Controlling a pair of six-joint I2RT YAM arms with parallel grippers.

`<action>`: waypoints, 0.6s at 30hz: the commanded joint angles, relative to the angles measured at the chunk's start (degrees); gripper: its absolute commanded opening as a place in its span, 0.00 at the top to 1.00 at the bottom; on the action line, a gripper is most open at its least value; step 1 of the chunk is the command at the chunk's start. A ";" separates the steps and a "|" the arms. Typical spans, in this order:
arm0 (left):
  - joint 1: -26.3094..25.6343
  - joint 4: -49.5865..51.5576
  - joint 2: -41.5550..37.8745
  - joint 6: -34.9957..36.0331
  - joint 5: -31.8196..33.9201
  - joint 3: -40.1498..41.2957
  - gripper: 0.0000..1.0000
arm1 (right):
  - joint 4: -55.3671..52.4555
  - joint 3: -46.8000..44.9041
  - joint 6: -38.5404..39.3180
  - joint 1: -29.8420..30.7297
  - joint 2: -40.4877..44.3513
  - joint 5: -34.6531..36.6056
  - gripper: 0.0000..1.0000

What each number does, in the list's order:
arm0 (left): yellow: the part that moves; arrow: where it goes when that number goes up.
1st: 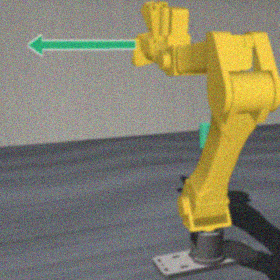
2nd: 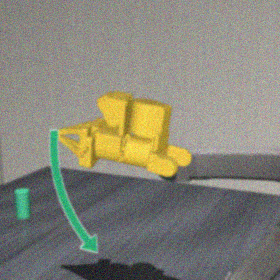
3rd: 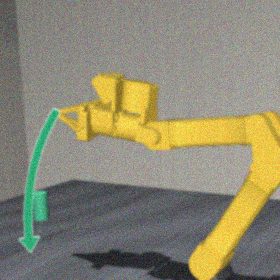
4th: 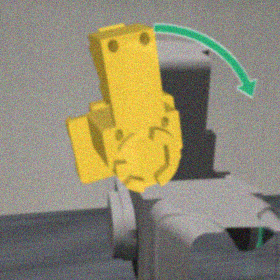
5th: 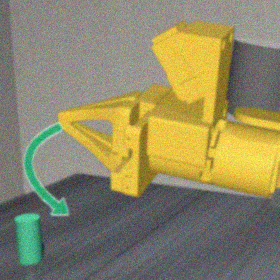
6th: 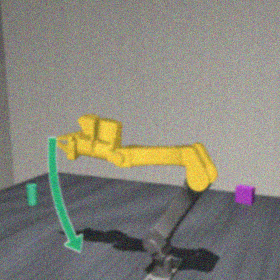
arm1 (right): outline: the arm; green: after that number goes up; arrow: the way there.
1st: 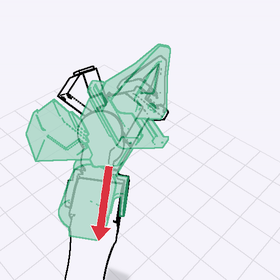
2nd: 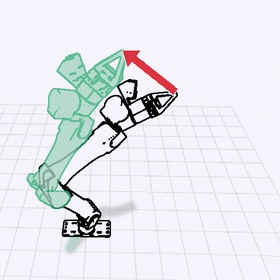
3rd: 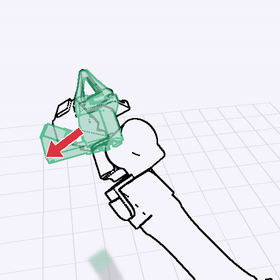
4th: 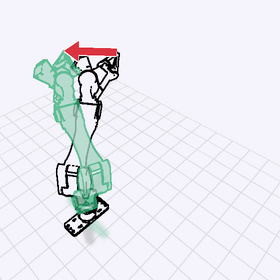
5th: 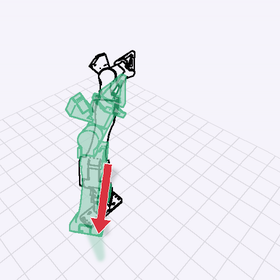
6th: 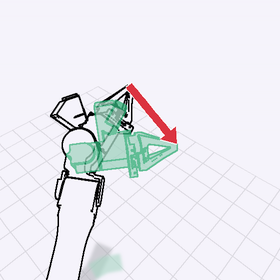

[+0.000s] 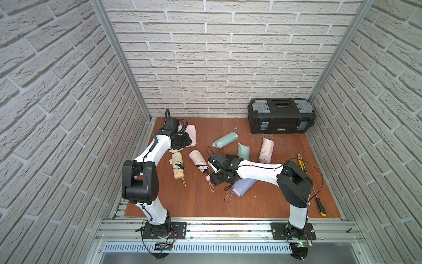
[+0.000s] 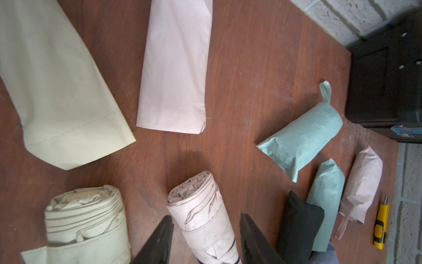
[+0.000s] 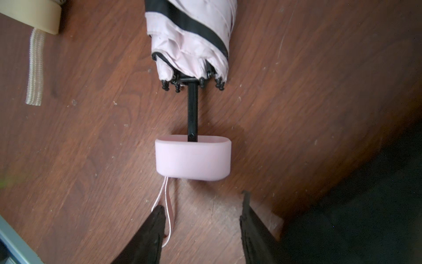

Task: Take umbrellas out of sleeves
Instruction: Adjust the umbrella at the center of the board.

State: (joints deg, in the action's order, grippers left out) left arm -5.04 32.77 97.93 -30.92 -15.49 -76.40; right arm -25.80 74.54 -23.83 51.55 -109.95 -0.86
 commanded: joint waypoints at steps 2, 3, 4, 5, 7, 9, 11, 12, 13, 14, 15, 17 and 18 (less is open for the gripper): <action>0.91 4.17 3.77 4.30 -0.64 -3.55 0.51 | 1.81 -0.84 -0.86 0.39 2.29 0.82 0.44; 0.91 4.74 4.47 4.77 -0.92 -4.34 0.52 | 1.64 -0.89 -0.87 0.39 2.33 0.87 0.45; 0.81 5.49 5.10 5.27 -0.95 -5.19 0.53 | 1.42 -0.89 -0.89 0.35 2.25 0.99 0.45; 0.82 6.73 5.97 6.14 -0.99 -6.48 0.54 | 1.23 -0.98 -0.78 0.35 2.24 1.20 0.45; 0.72 9.39 7.18 7.99 -0.20 -8.82 0.55 | 0.93 -1.15 -0.69 0.39 2.30 1.55 0.45; 0.35 11.58 8.25 10.16 2.10 -10.52 0.58 | 0.67 -1.07 -0.77 0.37 2.03 2.24 0.45; 0.01 12.32 9.19 11.55 3.32 -10.96 0.58 | 0.79 -0.90 -0.94 0.39 1.64 2.62 0.46; -0.04 12.29 9.56 11.82 3.44 -10.90 0.59 | 0.97 -0.74 -0.98 0.38 1.39 2.47 0.47; 0.03 12.13 9.92 11.97 3.53 -10.72 0.59 | 1.02 -0.45 -1.09 0.39 0.95 2.25 0.50; 0.03 12.01 10.36 12.06 3.47 -10.53 0.60 | 0.87 0.16 -1.24 0.34 0.30 2.02 0.54; -0.02 11.87 10.69 12.17 2.98 -10.44 0.60 | 0.68 0.68 -1.30 0.36 -0.23 2.00 0.56; -0.19 11.90 11.45 12.53 2.60 -10.56 0.60 | 0.83 1.33 -1.35 0.39 -0.94 1.62 0.58; -0.40 12.05 12.01 12.63 2.89 -10.82 0.60 | 0.76 1.78 -1.30 0.34 -1.35 1.40 0.61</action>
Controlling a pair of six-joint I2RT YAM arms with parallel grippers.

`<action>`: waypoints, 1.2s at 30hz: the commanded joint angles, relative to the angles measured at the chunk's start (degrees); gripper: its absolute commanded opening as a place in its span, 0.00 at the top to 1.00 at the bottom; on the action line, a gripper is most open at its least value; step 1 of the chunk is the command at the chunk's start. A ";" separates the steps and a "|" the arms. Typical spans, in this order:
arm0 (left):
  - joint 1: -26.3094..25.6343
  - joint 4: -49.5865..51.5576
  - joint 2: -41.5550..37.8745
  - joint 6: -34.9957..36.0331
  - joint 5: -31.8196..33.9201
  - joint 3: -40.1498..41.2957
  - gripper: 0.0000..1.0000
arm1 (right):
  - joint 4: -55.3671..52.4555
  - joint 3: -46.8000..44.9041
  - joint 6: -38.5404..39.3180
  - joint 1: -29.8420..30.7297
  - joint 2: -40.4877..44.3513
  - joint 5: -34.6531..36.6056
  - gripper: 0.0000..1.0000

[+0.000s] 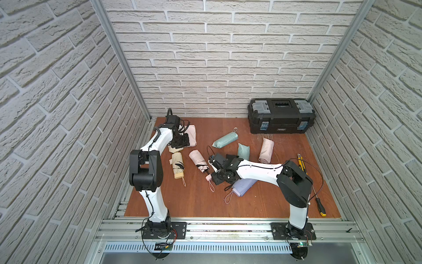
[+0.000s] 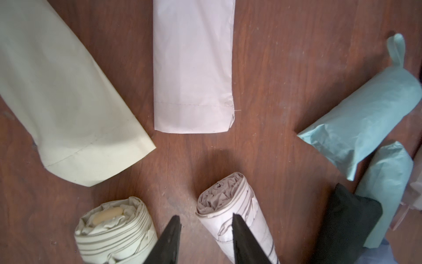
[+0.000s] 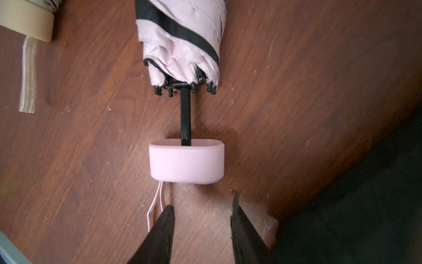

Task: Take umbrellas out of sleeves
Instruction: Adjust the umbrella at the center of the board.

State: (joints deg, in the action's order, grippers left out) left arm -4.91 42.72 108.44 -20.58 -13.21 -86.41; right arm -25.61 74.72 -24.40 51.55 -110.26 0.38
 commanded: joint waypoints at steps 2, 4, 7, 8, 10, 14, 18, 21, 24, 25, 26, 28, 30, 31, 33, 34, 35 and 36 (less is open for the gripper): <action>-0.73 2.43 2.62 2.47 0.74 -1.53 0.60 | 0.35 2.13 -0.71 0.38 -1.51 -0.42 0.69; -0.89 2.76 3.70 2.26 1.52 -2.21 0.61 | 0.24 2.34 -0.47 0.34 -1.69 -0.39 0.70; -1.20 3.06 5.57 1.56 2.91 -3.45 0.62 | 0.21 2.02 -0.38 0.39 -1.63 -0.19 0.74; -1.32 3.23 6.26 1.34 3.71 -3.90 0.63 | 0.24 1.80 -0.46 0.43 -1.55 -0.14 0.74; -1.80 3.66 7.53 1.16 4.18 -4.87 0.63 | 0.63 1.28 -0.80 0.52 -1.49 -0.21 0.74; -2.71 3.88 9.06 0.82 4.85 -5.48 0.61 | 1.16 0.78 -1.00 0.76 -1.79 -0.13 0.74; -3.52 3.89 9.73 0.89 4.61 -5.96 0.61 | 1.21 1.28 -0.56 0.89 -2.68 -0.03 0.74; -4.00 4.01 10.55 1.03 4.04 -6.04 0.61 | 1.33 1.94 -0.76 0.92 -4.57 -0.20 0.74; -4.41 4.43 11.24 1.33 3.96 -6.01 0.61 | 0.96 3.78 -0.73 0.91 -6.16 -0.59 0.74; -4.55 4.56 11.46 1.46 3.84 -6.11 0.61 | 0.91 4.47 -0.78 0.92 -6.68 -0.77 0.74; -4.70 4.78 11.58 1.55 3.89 -6.21 0.61 | 1.04 4.94 -0.82 0.92 -7.24 -0.78 0.74; -4.97 5.26 11.55 1.66 3.83 -5.91 0.62 | 1.23 6.44 -0.74 0.88 -8.36 -0.82 0.74; -5.87 5.66 11.23 1.92 3.84 -5.10 0.65 | 1.18 8.24 -0.58 0.92 -9.46 -0.30 0.74; -6.83 5.95 11.01 2.27 3.98 -4.66 0.66 | 0.85 9.55 -0.42 0.90 -10.05 0.15 0.74; -9.30 6.45 10.31 2.64 5.21 -3.55 0.66 | -0.15 12.19 -0.30 0.82 -11.21 1.58 0.74; -10.84 6.65 10.02 2.65 5.69 -2.81 0.66 | -0.72 13.76 -0.12 0.72 -11.95 2.56 0.74; -12.01 6.81 9.79 2.50 6.12 -2.23 0.66 | -1.38 15.16 -0.07 0.62 -12.51 3.21 0.74; -13.22 6.95 9.53 2.26 6.57 -1.58 0.66 | -2.04 16.66 -0.22 0.39 -13.14 3.77 0.74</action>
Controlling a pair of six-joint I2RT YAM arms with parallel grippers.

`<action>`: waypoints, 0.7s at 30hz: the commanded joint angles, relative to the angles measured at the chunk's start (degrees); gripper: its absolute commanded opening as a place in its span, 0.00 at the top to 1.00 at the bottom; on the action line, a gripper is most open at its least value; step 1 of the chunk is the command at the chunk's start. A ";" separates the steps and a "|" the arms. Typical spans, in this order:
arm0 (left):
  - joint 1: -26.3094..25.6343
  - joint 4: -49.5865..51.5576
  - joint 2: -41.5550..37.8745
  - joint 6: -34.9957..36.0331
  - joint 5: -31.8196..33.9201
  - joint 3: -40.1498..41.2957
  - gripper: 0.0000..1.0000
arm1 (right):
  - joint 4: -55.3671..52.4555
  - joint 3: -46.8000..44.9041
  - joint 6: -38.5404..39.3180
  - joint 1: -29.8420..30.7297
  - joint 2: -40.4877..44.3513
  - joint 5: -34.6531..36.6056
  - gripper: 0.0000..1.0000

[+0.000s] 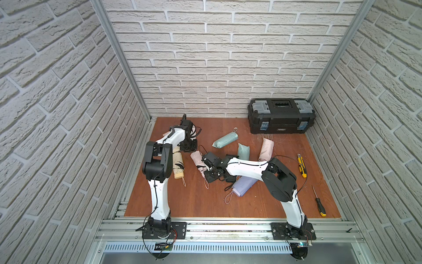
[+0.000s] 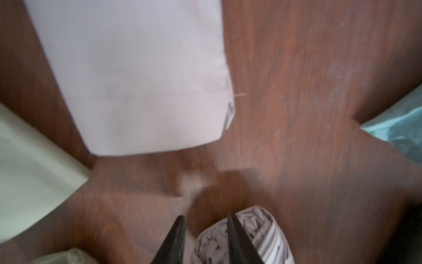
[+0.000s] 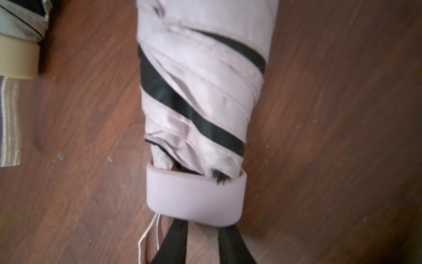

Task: Take umbrellas out of sleeves
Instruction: Adjust the umbrella at the center of the board.

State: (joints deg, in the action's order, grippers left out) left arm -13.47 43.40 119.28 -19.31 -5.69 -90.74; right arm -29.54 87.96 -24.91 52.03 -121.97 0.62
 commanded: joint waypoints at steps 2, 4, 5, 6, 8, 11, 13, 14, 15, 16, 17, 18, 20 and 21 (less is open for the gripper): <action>-6.24 6.56 -1.58 0.43 -0.81 3.95 0.67 | 1.08 5.61 0.21 -0.43 -2.08 4.09 0.74; -7.12 6.96 -1.77 0.12 -0.31 4.77 0.67 | 0.29 7.06 -0.05 -0.68 -2.37 5.21 0.74; -7.29 7.09 -1.77 0.00 -0.19 4.82 0.68 | 0.21 7.40 -0.05 -0.79 -2.38 5.43 0.74; -7.35 7.18 -1.93 -0.04 0.18 4.96 0.68 | 0.10 7.68 -0.14 -0.88 -2.33 5.57 0.74; -7.15 7.74 -1.75 0.13 1.14 4.71 0.70 | -0.16 8.05 -0.23 -1.09 -2.31 5.77 0.74; -6.75 8.15 -1.53 0.23 1.21 4.82 0.70 | -0.43 8.10 -0.46 -1.23 -2.12 6.20 0.74; -6.50 8.44 -1.52 0.50 1.50 5.21 0.70 | -0.30 7.67 -0.41 -1.41 -1.84 6.27 0.74; -6.33 8.55 -1.44 0.65 1.70 5.22 0.70 | -0.21 7.49 -0.39 -1.49 -1.77 6.10 0.74; -6.39 8.55 -1.50 0.69 1.93 5.22 0.70 | -0.09 7.40 -0.12 -1.49 -1.78 5.69 0.74; -6.15 8.46 -1.63 0.68 1.91 5.18 0.70 | 0.00 7.37 0.20 -1.54 -1.85 5.17 0.74; -5.94 8.38 -1.75 0.60 1.99 5.01 0.70 | 0.09 7.38 0.57 -1.50 -2.07 4.55 0.74; -5.52 8.24 -1.95 0.59 1.98 4.83 0.69 | 0.18 7.66 1.23 -1.55 -2.34 3.42 0.74; -4.37 8.19 -2.37 0.55 1.74 4.37 0.69 | -0.35 8.85 2.24 -1.50 -3.17 2.13 0.74; -3.74 8.28 -2.53 0.58 1.65 4.05 0.69 | -0.94 9.60 2.78 -1.49 -3.72 1.76 0.74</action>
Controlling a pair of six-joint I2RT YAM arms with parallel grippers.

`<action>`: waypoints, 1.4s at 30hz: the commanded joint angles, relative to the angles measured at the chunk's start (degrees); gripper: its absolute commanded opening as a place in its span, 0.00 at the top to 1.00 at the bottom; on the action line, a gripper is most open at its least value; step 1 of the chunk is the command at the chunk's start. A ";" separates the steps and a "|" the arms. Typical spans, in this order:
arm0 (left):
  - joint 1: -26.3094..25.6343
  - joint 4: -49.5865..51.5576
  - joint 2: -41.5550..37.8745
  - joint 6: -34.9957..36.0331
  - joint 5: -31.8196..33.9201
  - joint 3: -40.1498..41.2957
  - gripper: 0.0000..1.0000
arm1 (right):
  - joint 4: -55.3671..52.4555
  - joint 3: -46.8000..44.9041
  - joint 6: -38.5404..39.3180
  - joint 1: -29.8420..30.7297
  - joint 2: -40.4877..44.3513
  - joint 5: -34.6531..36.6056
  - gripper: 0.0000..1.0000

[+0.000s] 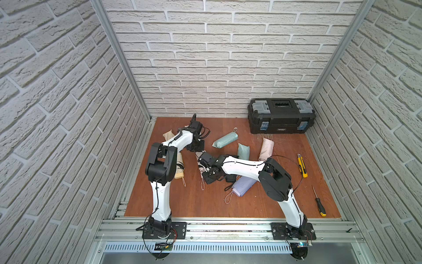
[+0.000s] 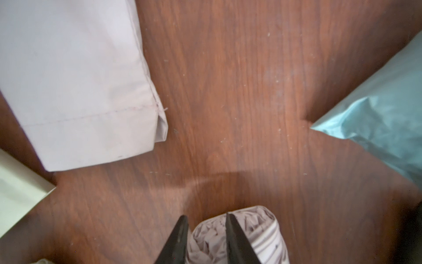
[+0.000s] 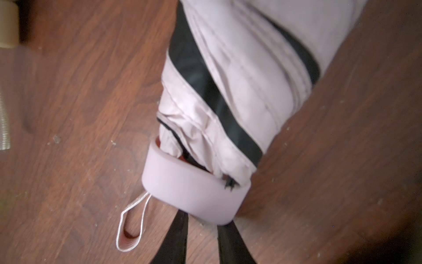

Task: Take umbrellas out of sleeves
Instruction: Adjust the umbrella at the center of the board.

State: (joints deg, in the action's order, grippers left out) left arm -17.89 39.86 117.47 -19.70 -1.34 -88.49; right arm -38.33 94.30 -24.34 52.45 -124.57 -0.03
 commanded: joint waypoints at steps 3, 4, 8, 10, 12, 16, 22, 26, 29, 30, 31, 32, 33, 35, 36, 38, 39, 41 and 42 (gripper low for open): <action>2.45 11.76 -1.25 0.90 -3.12 1.01 0.69 | 6.07 6.27 3.32 -1.92 -2.50 1.67 0.74; 2.81 11.81 -1.33 0.98 -3.15 0.79 0.69 | 5.50 7.29 3.66 -1.91 -3.11 1.32 0.74; 3.72 11.78 -1.38 1.31 -3.46 0.68 0.69 | 4.34 10.80 3.68 -1.92 -4.88 -0.24 0.74; 3.93 11.82 -1.32 1.42 -3.67 0.26 0.69 | 3.81 12.59 3.34 -1.91 -5.80 -1.12 0.74; 4.23 11.91 -1.33 1.55 -3.84 -0.17 0.68 | 3.52 13.57 3.15 -1.84 -6.36 -1.65 0.74; 5.27 12.30 -1.92 1.76 -3.15 -1.72 0.61 | 4.29 13.57 3.32 -1.87 -6.18 -4.21 0.72; 5.61 12.08 -7.86 1.95 0.50 -3.72 0.51 | 6.62 7.18 4.04 -3.05 0.34 -2.83 0.70; 4.38 11.32 -10.68 2.30 -1.54 -6.07 0.50 | 7.17 0.85 3.86 -5.58 5.70 -0.85 0.70; 2.61 10.49 -9.51 1.12 -6.51 -8.73 0.50 | 8.02 -4.46 3.60 -8.46 10.02 0.56 0.66; 1.99 10.09 -8.48 0.27 -8.58 -9.63 0.49 | 8.34 -6.00 3.18 -9.93 10.88 0.65 0.64; 1.45 9.50 -7.27 -0.68 -10.14 -10.54 0.49 | 8.52 -7.17 2.78 -11.71 13.24 0.64 0.62; 0.90 8.61 -6.24 -1.60 -11.68 -11.16 0.49 | 8.53 -7.96 2.60 -13.25 13.93 0.32 0.59; 0.27 7.33 -4.99 -2.68 -13.49 -11.63 0.49 | 8.30 -8.39 2.46 -15.03 14.39 -0.15 0.53; -0.86 5.02 -2.60 -4.42 -16.49 -12.62 0.49 | 7.22 -7.23 2.35 -18.41 14.12 -1.53 0.50; -1.43 3.74 -1.50 -5.33 -17.96 -12.84 0.50 | 6.64 -5.86 2.54 -20.00 13.42 -2.53 0.49; -2.36 1.62 -0.25 -6.90 -19.64 -12.48 0.51 | 4.67 -1.64 3.25 -22.69 11.69 -3.57 0.49; -2.78 0.63 0.17 -7.53 -19.95 -11.93 0.51 | 3.37 1.02 3.79 -23.50 9.71 -3.53 0.48; -3.51 -1.18 0.47 -8.28 -20.30 -10.54 0.53 | 1.10 7.23 5.17 -24.39 6.99 -2.46 0.43; -3.90 -2.20 0.40 -8.57 -20.41 -9.35 0.53 | -0.53 10.96 6.00 -24.66 5.05 -1.84 0.43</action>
State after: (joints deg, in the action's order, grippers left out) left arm -20.97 41.52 118.15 -26.06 -18.57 -99.46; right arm -36.07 99.37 -20.47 27.44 -117.10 -2.04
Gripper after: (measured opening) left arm 0.468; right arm 0.566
